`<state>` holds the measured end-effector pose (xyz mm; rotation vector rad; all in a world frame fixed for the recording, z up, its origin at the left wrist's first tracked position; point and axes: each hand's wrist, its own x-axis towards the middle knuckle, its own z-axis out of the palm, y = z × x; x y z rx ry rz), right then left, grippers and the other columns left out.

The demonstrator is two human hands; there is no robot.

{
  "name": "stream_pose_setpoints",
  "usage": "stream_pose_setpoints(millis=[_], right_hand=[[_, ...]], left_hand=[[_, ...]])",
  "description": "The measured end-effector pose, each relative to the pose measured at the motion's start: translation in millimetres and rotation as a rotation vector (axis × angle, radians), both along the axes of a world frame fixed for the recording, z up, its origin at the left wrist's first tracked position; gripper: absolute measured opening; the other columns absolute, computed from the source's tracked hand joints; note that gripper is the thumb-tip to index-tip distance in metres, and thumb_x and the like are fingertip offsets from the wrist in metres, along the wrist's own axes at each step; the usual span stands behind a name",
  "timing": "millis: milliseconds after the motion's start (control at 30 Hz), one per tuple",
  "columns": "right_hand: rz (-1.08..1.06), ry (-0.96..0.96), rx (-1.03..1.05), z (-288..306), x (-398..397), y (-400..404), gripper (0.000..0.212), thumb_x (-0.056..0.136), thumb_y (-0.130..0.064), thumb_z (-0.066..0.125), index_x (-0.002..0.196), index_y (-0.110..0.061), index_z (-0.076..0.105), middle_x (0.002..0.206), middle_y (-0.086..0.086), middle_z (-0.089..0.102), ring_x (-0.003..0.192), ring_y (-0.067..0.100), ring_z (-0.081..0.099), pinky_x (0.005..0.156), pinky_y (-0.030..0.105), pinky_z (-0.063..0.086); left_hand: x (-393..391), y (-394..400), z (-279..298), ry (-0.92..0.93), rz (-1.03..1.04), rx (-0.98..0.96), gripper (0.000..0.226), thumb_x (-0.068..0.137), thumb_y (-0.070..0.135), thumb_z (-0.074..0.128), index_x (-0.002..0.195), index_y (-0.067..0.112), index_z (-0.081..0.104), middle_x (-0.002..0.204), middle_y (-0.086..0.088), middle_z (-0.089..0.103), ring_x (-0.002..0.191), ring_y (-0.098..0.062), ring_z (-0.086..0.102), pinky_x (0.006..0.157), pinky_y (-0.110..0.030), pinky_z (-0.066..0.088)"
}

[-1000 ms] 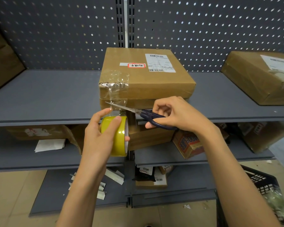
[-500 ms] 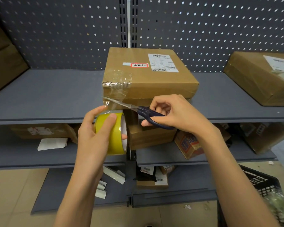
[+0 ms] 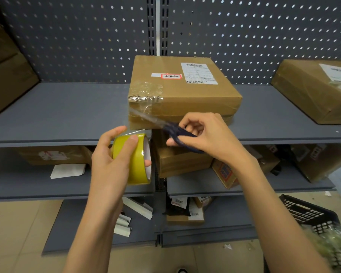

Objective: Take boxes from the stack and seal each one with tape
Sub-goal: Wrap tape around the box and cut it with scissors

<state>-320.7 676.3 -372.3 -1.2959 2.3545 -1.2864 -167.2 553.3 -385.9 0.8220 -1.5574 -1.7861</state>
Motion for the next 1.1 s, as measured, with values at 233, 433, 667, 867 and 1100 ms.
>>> stream_pose_setpoints(millis=[233, 433, 667, 867, 1100], right_hand=[[-0.533, 0.116, -0.358, 17, -11, 18, 0.025, 0.082, -0.032, 0.074, 0.092, -0.012, 0.064, 0.072, -0.015, 0.059, 0.058, -0.007, 0.051, 0.055, 0.006, 0.038], [-0.857, 0.211, -0.052, 5, -50, 57, 0.030, 0.095, -0.024, 0.056, 0.116, -0.003, 0.059, 0.105, 0.010, 0.066, 0.101, 0.025, 0.059, 0.076, 0.023, 0.036], [-0.966, 0.218, 0.229, -21, -65, 75, 0.029, 0.098, -0.020, 0.051, 0.114, 0.002, 0.060, 0.111, 0.022, 0.062, 0.105, 0.038, 0.055, 0.073, 0.032, 0.034], [-0.952, 0.210, 0.295, -28, -68, 72, 0.029, 0.096, -0.017, 0.054, 0.118, 0.002, 0.059, 0.112, 0.023, 0.062, 0.104, 0.039, 0.056, 0.082, 0.039, 0.044], [-0.926, 0.219, 0.353, -28, -70, 69, 0.025, 0.095, -0.013, 0.053, 0.113, 0.004, 0.061, 0.108, 0.024, 0.061, 0.104, 0.040, 0.053, 0.073, 0.034, 0.036]], left_hand=[[-4, 7, 1, -0.001, -0.065, 0.017, 0.029, 0.090, 0.021, 0.061, 0.117, 0.030, 0.056, 0.106, -0.002, 0.061, 0.050, -0.013, 0.067, 0.046, -0.018, 0.050], [-13, 13, 1, -0.019, -0.139, 0.001, 0.024, 0.090, 0.026, 0.062, 0.112, 0.035, 0.059, 0.112, -0.004, 0.062, 0.069, -0.021, 0.071, 0.054, -0.025, 0.054], [-20, 18, 3, -0.018, -0.172, 0.025, 0.020, 0.086, 0.027, 0.064, 0.105, 0.034, 0.062, 0.116, -0.011, 0.062, 0.065, -0.020, 0.071, 0.048, -0.021, 0.051], [-22, 19, 4, -0.012, -0.169, 0.034, 0.021, 0.087, 0.024, 0.064, 0.106, 0.031, 0.063, 0.113, -0.011, 0.063, 0.060, -0.018, 0.070, 0.047, -0.022, 0.051], [-24, 23, 10, 0.003, -0.179, -0.011, 0.028, 0.085, 0.025, 0.065, 0.111, 0.036, 0.061, 0.101, -0.008, 0.065, 0.062, -0.022, 0.070, 0.050, -0.023, 0.054]])
